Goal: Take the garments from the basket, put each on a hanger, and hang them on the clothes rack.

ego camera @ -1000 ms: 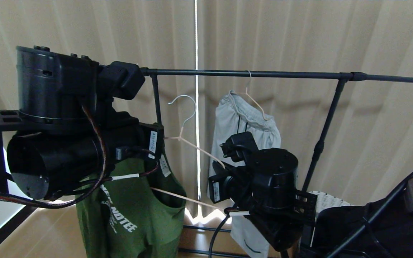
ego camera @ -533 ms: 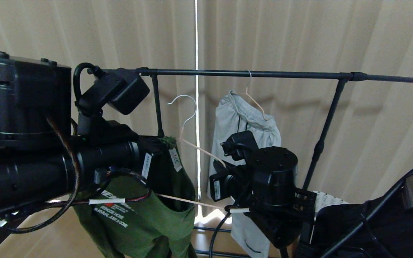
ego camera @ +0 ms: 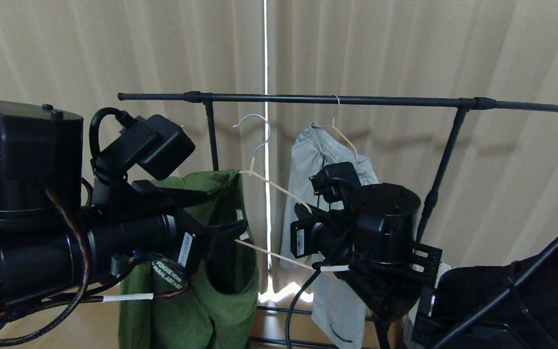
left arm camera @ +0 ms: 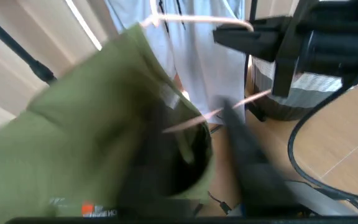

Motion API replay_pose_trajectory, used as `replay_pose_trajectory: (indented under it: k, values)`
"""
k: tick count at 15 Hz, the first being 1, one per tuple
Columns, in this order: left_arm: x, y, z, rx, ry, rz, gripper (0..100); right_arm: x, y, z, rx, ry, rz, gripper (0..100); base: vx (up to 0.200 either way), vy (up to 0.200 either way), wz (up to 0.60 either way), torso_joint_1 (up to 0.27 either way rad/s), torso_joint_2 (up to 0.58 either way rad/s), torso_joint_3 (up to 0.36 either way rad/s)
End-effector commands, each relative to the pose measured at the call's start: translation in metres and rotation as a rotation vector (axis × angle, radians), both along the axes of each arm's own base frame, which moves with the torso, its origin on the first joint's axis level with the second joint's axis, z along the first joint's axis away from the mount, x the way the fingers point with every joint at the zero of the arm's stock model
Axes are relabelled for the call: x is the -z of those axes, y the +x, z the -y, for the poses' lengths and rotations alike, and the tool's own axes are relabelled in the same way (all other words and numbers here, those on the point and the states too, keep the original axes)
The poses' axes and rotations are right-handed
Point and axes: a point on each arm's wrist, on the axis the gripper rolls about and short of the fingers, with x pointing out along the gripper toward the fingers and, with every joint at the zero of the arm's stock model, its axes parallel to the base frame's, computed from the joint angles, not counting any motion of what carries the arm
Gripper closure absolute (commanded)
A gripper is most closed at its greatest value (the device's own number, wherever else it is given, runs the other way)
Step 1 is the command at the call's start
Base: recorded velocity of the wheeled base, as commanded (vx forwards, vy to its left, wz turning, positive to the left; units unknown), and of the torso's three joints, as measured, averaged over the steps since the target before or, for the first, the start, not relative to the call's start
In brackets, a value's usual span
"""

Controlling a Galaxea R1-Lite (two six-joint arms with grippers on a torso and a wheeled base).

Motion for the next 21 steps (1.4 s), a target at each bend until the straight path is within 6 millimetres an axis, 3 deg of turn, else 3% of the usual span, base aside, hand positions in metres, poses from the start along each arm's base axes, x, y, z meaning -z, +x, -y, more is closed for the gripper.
replay_pose_trajectory:
  k: [1,5,8,11,14,16,21]
  values:
    - [0.000,-0.006,-0.004,0.002,-0.004,0.005,0,-0.013,-0.003,0.006,0.005,0.031,0.024,100,0.000,0.000,0.00,0.000,0.00,0.000]
    - [0.000,-0.017,-0.013,0.016,0.013,0.030,0,-0.023,-0.004,0.018,0.025,0.051,0.038,100,0.000,0.000,0.00,0.000,0.00,0.000]
    - [-0.010,-0.030,-0.028,0.003,-0.022,0.089,0,-0.024,-0.005,0.042,0.063,0.039,0.031,100,0.000,0.000,0.00,0.000,0.00,0.000]
    - [-0.021,-0.014,-0.047,-0.073,0.048,0.253,0,-0.030,-0.021,0.070,0.000,0.013,0.039,100,0.000,0.000,0.00,0.000,0.00,0.000]
    - [-0.014,0.002,-0.050,0.043,0.190,0.315,0,-0.034,-0.036,0.083,-0.072,-0.016,0.056,100,0.000,0.000,0.00,0.000,0.00,0.000]
    - [-0.005,0.013,-0.046,0.096,0.299,0.336,0,-0.034,-0.041,0.087,-0.112,-0.034,0.063,100,0.000,0.000,0.00,0.000,0.00,0.000]
    - [-0.003,0.036,-0.029,0.198,0.310,0.342,0,-0.032,-0.041,0.084,-0.137,-0.019,0.080,100,0.000,0.000,0.00,0.000,0.00,0.000]
